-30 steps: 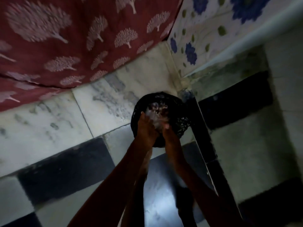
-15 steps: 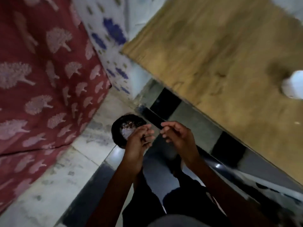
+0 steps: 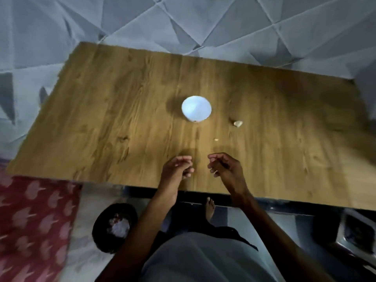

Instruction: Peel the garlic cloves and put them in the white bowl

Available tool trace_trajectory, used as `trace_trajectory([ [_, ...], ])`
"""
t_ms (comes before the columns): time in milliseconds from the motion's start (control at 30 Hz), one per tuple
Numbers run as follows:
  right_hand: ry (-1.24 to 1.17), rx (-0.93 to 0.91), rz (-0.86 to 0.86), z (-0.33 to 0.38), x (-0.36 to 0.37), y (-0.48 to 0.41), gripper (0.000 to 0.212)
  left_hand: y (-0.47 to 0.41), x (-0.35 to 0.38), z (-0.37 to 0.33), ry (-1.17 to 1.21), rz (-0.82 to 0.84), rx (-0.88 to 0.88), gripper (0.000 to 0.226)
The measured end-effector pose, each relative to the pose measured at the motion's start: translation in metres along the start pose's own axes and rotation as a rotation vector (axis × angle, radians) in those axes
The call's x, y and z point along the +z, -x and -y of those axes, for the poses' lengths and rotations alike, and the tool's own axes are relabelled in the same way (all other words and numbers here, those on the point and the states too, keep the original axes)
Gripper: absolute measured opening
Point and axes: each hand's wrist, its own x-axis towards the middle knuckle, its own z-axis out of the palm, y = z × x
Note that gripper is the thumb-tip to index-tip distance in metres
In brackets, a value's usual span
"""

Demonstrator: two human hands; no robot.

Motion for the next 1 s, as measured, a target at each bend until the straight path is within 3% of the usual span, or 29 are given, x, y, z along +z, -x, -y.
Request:
trace_trajectory([
  [67, -0.004, 0.004, -0.023, -0.002, -0.033, -0.018, 0.015, -0.022, 0.038, 0.000, -0.135, -0.023, 0.097, 0.013],
  [233, 0.042, -0.037, 0.002, -0.008, -0.080, -0.053, 0.013, -0.076, 0.091, 0.007, -0.724, -0.077, 0.436, 0.017],
  [467, 0.070, -0.074, 0.036, -0.012, -0.098, -0.085, 0.012, -0.116, 0.111, 0.016, -1.131, -0.121, 0.419, 0.037],
  [667, 0.099, -0.086, 0.029, -0.011, -0.101, -0.105, 0.012, -0.135, 0.112, 0.012, -1.329, -0.021, 0.508, 0.042],
  [733, 0.116, -0.098, 0.030, -0.010, -0.102, -0.112, 0.012, -0.138, 0.111, 0.005, -1.296, -0.002, 0.538, 0.032],
  [800, 0.128, -0.117, 0.024, -0.009, -0.101, -0.121, 0.012, -0.138, 0.111, -0.014, -1.140, -0.072, 0.661, 0.010],
  [867, 0.141, -0.128, 0.006, -0.006, -0.099, -0.128, 0.013, -0.140, 0.106, -0.045, -1.048, -0.225, 0.715, 0.010],
  [1000, 0.149, -0.109, -0.024, -0.003, -0.093, -0.142, 0.014, -0.186, 0.086, -0.087, -1.181, -0.302, 0.447, 0.015],
])
